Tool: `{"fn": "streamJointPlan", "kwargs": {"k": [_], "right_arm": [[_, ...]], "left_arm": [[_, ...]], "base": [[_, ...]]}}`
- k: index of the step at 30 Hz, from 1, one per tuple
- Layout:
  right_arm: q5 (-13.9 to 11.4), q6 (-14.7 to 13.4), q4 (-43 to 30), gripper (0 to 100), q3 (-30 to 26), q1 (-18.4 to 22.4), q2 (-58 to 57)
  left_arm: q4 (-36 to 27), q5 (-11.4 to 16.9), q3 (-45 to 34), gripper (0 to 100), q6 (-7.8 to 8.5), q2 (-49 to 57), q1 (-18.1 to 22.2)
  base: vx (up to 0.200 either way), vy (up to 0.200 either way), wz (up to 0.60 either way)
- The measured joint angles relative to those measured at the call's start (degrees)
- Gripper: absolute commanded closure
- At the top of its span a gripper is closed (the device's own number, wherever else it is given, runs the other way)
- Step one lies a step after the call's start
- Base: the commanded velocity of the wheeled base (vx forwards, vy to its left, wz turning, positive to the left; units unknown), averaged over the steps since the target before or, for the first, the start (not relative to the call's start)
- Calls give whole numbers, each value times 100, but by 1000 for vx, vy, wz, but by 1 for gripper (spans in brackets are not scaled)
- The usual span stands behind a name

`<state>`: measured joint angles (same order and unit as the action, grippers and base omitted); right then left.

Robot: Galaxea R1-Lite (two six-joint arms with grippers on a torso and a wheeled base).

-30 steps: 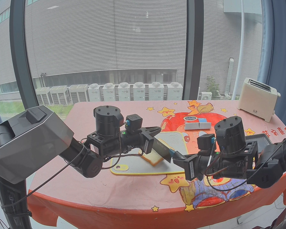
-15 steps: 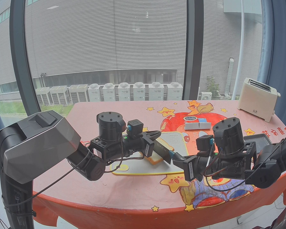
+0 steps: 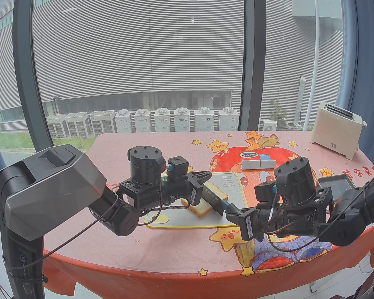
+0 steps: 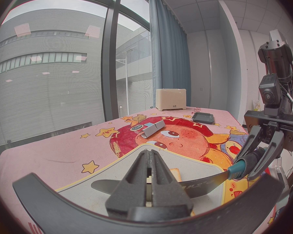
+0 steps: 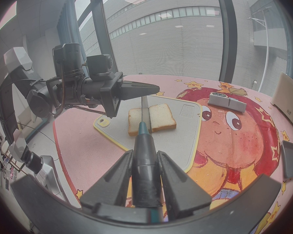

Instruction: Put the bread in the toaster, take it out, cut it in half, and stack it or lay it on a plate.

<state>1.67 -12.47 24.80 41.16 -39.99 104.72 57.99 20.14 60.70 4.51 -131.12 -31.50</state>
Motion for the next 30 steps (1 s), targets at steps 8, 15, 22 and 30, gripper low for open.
{"fn": "streamJointPlan", "kwargs": {"k": [8,15,22,30], "right_arm": [[-1,-20,-41,100,68,7,-17],[5,-356,-82,100,276,5,-34],[11,-343,-138,100,302,0,-22],[11,-299,-126,100,226,0,5]], "left_arm": [[-5,-2,11,100,-13,-5,5],[30,-5,18,100,-16,-83,24],[30,0,22,100,-20,-112,26],[-65,0,60,100,-28,6,22]], "base": [[0,0,0],[0,0,0],[0,0,0],[0,0,0]]}}
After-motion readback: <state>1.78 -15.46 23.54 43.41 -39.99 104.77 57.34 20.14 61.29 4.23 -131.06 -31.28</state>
